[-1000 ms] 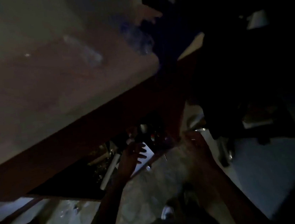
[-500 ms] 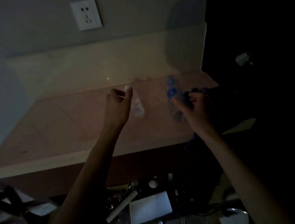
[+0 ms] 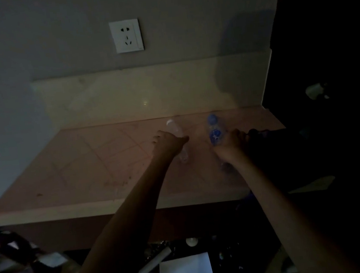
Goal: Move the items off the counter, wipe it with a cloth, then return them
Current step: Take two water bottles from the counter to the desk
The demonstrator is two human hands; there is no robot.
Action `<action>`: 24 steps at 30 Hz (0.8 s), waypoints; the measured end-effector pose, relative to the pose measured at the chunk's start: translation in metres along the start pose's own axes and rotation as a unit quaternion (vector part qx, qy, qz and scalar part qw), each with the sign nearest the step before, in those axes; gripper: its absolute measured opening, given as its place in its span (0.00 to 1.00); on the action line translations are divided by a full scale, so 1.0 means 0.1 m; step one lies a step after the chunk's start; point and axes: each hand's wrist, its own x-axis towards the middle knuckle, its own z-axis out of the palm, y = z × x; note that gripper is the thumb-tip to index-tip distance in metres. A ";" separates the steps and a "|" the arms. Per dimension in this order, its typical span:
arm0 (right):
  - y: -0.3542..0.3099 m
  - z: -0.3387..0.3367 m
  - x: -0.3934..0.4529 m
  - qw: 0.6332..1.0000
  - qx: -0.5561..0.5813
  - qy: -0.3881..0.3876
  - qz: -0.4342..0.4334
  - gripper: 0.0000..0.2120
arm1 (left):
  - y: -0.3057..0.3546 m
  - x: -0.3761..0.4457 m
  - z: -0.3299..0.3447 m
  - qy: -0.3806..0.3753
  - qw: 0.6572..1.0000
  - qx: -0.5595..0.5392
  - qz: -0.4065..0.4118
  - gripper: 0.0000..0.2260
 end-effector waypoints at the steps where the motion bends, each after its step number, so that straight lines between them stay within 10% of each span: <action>1: 0.00 0.02 0.00 1.000 0.000 0.005 -0.010 0.31 | -0.01 -0.03 -0.05 0.001 1.000 -0.014 0.007 0.47; 6: -0.02 0.03 -0.13 0.983 0.167 -0.035 -0.067 0.36 | -0.34 -0.20 -0.39 0.066 0.986 -0.149 0.026 0.33; 16: -0.58 0.19 -1.45 0.810 0.442 -0.364 -0.130 0.26 | -1.86 -1.75 -1.11 0.137 0.852 -0.505 0.015 0.16; 24: -0.64 1.17 -2.70 0.677 0.389 -0.607 -0.150 0.31 | -3.10 -2.99 -0.96 0.272 0.811 -0.509 -0.097 0.32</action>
